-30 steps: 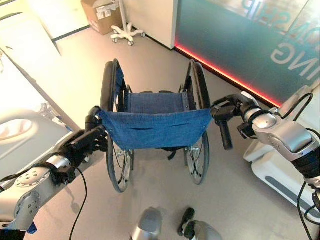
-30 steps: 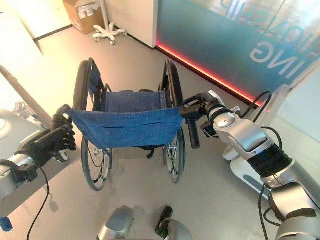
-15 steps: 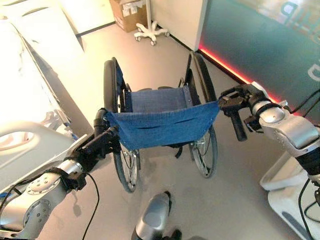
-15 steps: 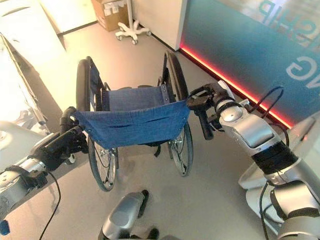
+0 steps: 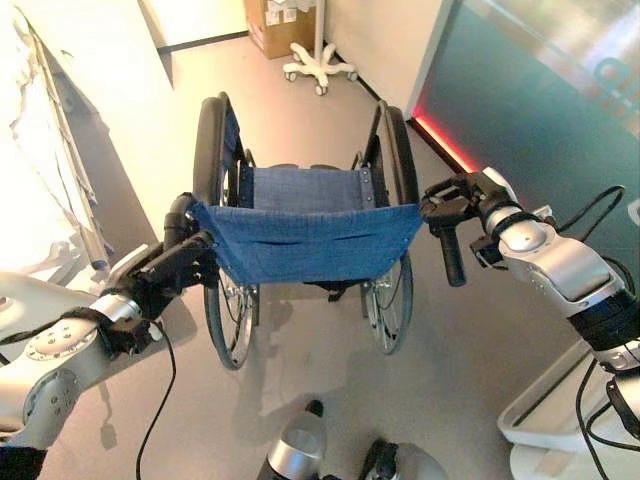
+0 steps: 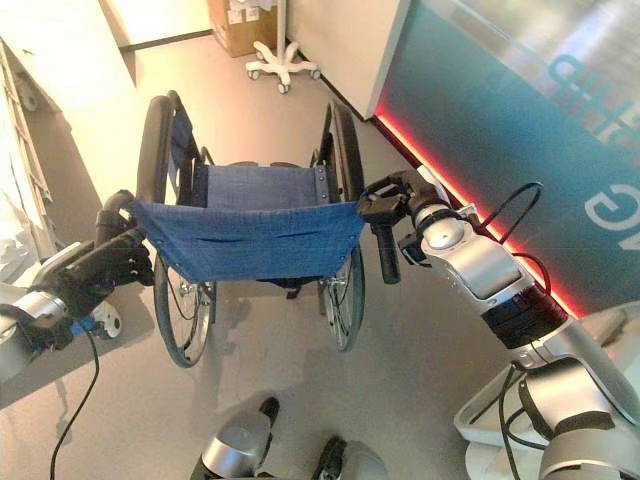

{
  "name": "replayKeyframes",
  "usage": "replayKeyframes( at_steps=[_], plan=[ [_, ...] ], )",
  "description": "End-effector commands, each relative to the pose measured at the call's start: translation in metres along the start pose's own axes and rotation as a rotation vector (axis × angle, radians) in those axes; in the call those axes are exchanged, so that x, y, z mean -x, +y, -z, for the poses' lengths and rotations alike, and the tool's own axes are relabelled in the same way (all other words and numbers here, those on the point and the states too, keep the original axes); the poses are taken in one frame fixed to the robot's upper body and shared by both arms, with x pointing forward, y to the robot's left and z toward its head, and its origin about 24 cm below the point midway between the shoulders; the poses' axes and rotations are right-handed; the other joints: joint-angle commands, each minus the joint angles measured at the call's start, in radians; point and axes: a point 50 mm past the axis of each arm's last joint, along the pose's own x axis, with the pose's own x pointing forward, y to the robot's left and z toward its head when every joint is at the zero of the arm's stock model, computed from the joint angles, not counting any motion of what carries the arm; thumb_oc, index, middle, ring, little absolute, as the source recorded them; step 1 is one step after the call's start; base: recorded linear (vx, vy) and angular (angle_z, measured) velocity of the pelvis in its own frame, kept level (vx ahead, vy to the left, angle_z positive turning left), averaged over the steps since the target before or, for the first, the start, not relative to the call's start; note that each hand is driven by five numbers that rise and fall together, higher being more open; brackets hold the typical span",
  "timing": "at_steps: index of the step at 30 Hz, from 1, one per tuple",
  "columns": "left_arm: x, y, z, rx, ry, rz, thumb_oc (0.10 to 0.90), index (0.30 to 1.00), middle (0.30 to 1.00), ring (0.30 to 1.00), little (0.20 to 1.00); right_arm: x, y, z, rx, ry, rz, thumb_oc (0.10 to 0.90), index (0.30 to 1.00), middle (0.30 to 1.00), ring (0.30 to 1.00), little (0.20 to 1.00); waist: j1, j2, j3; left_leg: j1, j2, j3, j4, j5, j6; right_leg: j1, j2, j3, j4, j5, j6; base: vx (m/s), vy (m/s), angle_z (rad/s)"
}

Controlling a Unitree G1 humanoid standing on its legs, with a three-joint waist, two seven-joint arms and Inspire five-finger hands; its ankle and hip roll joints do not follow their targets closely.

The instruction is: Push the wheelchair next to the bed

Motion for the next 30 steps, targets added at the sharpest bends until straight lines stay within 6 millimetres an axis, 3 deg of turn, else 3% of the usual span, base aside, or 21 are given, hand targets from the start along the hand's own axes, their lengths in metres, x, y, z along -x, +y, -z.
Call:
replayKeyframes(
  at_steps=[1, 3, 5, 9, 10, 12, 14, 15, 17, 18, 20, 21, 23, 24, 25, 26, 27, 28, 30],
  plan=[
    [0.010, -0.016, -0.076, -0.177, -0.358, 0.119, 0.400, 0.300, 0.300, 0.300, 0.300, 0.021, -0.037, -0.078, 0.062, -0.349, 0.088, 0.400, 0.300, 0.300, 0.300, 0.300, -0.076, 0.002, -0.086, 0.060, -0.071, -0.270, -0.007, -0.047, -0.016, 0.043, -0.027, 0.067, -0.237, 0.246, 0.001, 0.40, -0.459, 0.69],
    [0.012, -0.017, -0.074, -0.197, -0.360, 0.119, 0.400, 0.300, 0.300, 0.300, 0.300, 0.024, -0.041, -0.084, 0.065, -0.350, 0.083, 0.400, 0.300, 0.300, 0.300, 0.300, -0.074, -0.009, -0.088, 0.079, -0.035, -0.285, 0.010, -0.053, -0.035, 0.063, -0.036, 0.069, -0.255, 0.252, 0.013, 0.41, -0.472, 0.76],
    [0.016, -0.016, -0.069, -0.187, -0.353, 0.118, 0.400, 0.300, 0.300, 0.300, 0.300, 0.022, -0.043, -0.086, 0.065, -0.331, 0.064, 0.400, 0.300, 0.300, 0.300, 0.300, -0.050, -0.041, -0.112, 0.068, -0.014, -0.296, 0.057, -0.023, -0.058, 0.128, -0.031, 0.039, -0.279, 0.259, 0.028, 0.44, -0.469, 0.70],
    [0.019, -0.014, -0.056, -0.149, -0.314, 0.112, 0.400, 0.300, 0.300, 0.300, 0.300, 0.015, -0.040, -0.081, 0.100, -0.298, 0.021, 0.400, 0.300, 0.300, 0.300, 0.300, -0.050, -0.062, -0.144, 0.072, 0.033, -0.256, 0.152, 0.130, -0.111, 0.181, 0.010, -0.034, -0.268, 0.220, 0.004, 0.28, -0.273, 0.41],
    [0.019, -0.016, -0.050, -0.129, -0.303, 0.116, 0.400, 0.300, 0.300, 0.300, 0.300, 0.013, -0.041, -0.078, 0.149, -0.288, 0.013, 0.400, 0.300, 0.300, 0.300, 0.300, -0.055, -0.066, -0.153, 0.032, 0.039, -0.212, 0.261, 0.231, -0.131, 0.216, 0.021, -0.076, -0.291, 0.207, -0.023, 0.22, -0.285, 0.04],
    [0.022, -0.017, -0.046, -0.103, -0.299, 0.112, 0.400, 0.300, 0.300, 0.300, 0.300, 0.015, -0.041, -0.078, 0.195, -0.290, 0.009, 0.400, 0.300, 0.300, 0.300, 0.300, -0.059, -0.065, -0.158, -0.049, 0.009, -0.172, 0.389, 0.287, -0.133, 0.253, 0.043, -0.107, -0.314, 0.187, -0.059, 0.18, -0.261, 0.11],
    [0.021, -0.017, -0.043, -0.086, -0.292, 0.100, 0.400, 0.300, 0.300, 0.300, 0.300, 0.015, -0.038, -0.078, 0.201, -0.302, 0.002, 0.400, 0.300, 0.300, 0.300, 0.300, -0.057, -0.066, -0.152, -0.132, -0.011, -0.134, 0.479, 0.283, -0.123, 0.281, 0.062, -0.134, -0.316, 0.171, -0.085, 0.18, -0.253, 0.06],
    [0.020, -0.017, -0.042, -0.083, -0.291, 0.094, 0.400, 0.300, 0.300, 0.300, 0.300, 0.015, -0.036, -0.078, 0.196, -0.306, 0.002, 0.400, 0.300, 0.300, 0.300, 0.300, -0.049, -0.064, -0.147, -0.157, -0.037, -0.127, 0.477, 0.252, -0.114, 0.292, 0.072, -0.138, -0.318, 0.164, -0.088, 0.28, -0.289, 0.06],
    [0.020, -0.013, -0.041, -0.076, -0.293, 0.064, 0.400, 0.300, 0.300, 0.300, 0.300, 0.014, -0.028, -0.083, 0.183, -0.328, -0.003, 0.400, 0.300, 0.300, 0.300, 0.300, -0.028, -0.052, -0.142, -0.155, -0.089, -0.115, 0.370, 0.205, -0.096, 0.306, 0.108, -0.125, -0.310, 0.142, -0.089, 0.27, -0.191, 0.24],
    [0.020, -0.011, -0.041, -0.071, -0.294, 0.051, 0.400, 0.300, 0.300, 0.300, 0.300, 0.014, -0.026, -0.084, 0.180, -0.337, -0.006, 0.400, 0.300, 0.300, 0.300, 0.300, -0.026, -0.045, -0.148, -0.147, -0.079, -0.099, 0.282, 0.207, -0.093, 0.314, 0.129, -0.137, -0.309, 0.131, -0.090, 0.31, -0.156, 0.41],
    [0.019, -0.011, -0.038, -0.063, -0.290, 0.046, 0.400, 0.300, 0.300, 0.300, 0.300, 0.011, -0.024, -0.085, 0.177, -0.337, 0.000, 0.400, 0.300, 0.300, 0.300, 0.300, -0.012, -0.034, -0.157, -0.121, -0.057, -0.059, 0.089, 0.236, -0.094, 0.352, 0.166, -0.170, -0.311, 0.099, -0.100, 0.33, -0.135, 0.22],
    [0.019, -0.011, -0.037, -0.065, -0.290, 0.048, 0.400, 0.300, 0.300, 0.300, 0.300, 0.010, -0.023, -0.085, 0.175, -0.335, 0.004, 0.400, 0.300, 0.300, 0.300, 0.300, -0.008, -0.032, -0.158, -0.121, -0.061, -0.057, 0.058, 0.239, -0.093, 0.358, 0.172, -0.174, -0.309, 0.093, -0.102, 0.39, -0.163, -0.27],
    [0.016, -0.015, -0.034, -0.092, -0.292, 0.070, 0.400, 0.300, 0.300, 0.300, 0.300, 0.003, -0.020, -0.082, 0.146, -0.317, 0.039, 0.400, 0.300, 0.300, 0.300, 0.300, 0.033, -0.018, -0.166, -0.182, -0.082, 0.043, -0.143, 0.295, -0.102, 0.435, 0.248, -0.209, -0.306, 0.029, -0.122, 0.46, -0.218, -0.24],
    [0.015, -0.015, -0.033, -0.095, -0.293, 0.071, 0.400, 0.300, 0.300, 0.300, 0.300, 0.002, -0.019, -0.081, 0.142, -0.314, 0.041, 0.400, 0.300, 0.300, 0.300, 0.300, 0.036, -0.018, -0.167, -0.185, -0.084, 0.059, -0.163, 0.302, -0.102, 0.443, 0.255, -0.213, -0.306, 0.022, -0.123, 0.43, -0.187, 0.29],
    [0.013, -0.018, -0.032, -0.103, -0.300, 0.074, 0.400, 0.300, 0.300, 0.300, 0.300, 0.000, -0.018, -0.079, 0.127, -0.308, 0.051, 0.400, 0.300, 0.300, 0.300, 0.300, 0.041, -0.012, -0.172, -0.205, -0.087, 0.117, -0.211, 0.327, -0.104, 0.471, 0.282, -0.224, -0.302, -0.005, -0.131, 0.24, -0.089, 0.45],
    [0.013, -0.018, -0.032, -0.103, -0.300, 0.074, 0.400, 0.300, 0.300, 0.300, 0.300, 0.000, -0.018, -0.078, 0.126, -0.308, 0.051, 0.400, 0.300, 0.300, 0.300, 0.300, 0.043, -0.014, -0.169, -0.199, -0.089, 0.118, -0.215, 0.327, -0.104, 0.474, 0.279, -0.223, -0.300, -0.008, -0.131, 0.52, -0.180, 0.46],
    [0.010, -0.021, -0.034, -0.113, -0.314, 0.075, 0.400, 0.300, 0.300, 0.300, 0.300, -0.002, -0.018, -0.074, 0.111, -0.299, 0.065, 0.400, 0.300, 0.300, 0.300, 0.300, 0.038, -0.013, -0.181, -0.225, -0.101, 0.204, -0.247, 0.325, -0.100, 0.510, 0.315, -0.234, -0.287, -0.054, -0.142, 0.50, -0.149, 0.33],
    [0.009, -0.020, -0.037, -0.121, -0.323, 0.070, 0.400, 0.300, 0.300, 0.300, 0.300, -0.003, -0.018, -0.073, 0.107, -0.295, 0.068, 0.400, 0.300, 0.300, 0.300, 0.300, 0.038, -0.016, -0.189, -0.228, -0.109, 0.227, -0.249, 0.306, -0.082, 0.512, 0.322, -0.238, -0.263, -0.074, -0.145, 0.66, -0.159, 0.60],
    [0.010, -0.014, -0.045, -0.137, -0.337, 0.048, 0.400, 0.300, 0.300, 0.300, 0.300, -0.005, -0.016, -0.071, 0.093, -0.297, 0.060, 0.400, 0.300, 0.300, 0.300, 0.300, 0.042, -0.033, -0.200, -0.203, -0.139, 0.204, -0.248, 0.252, -0.038, 0.505, 0.310, -0.227, -0.172, -0.073, -0.122, 0.46, -0.071, 0.46]
  ],
)
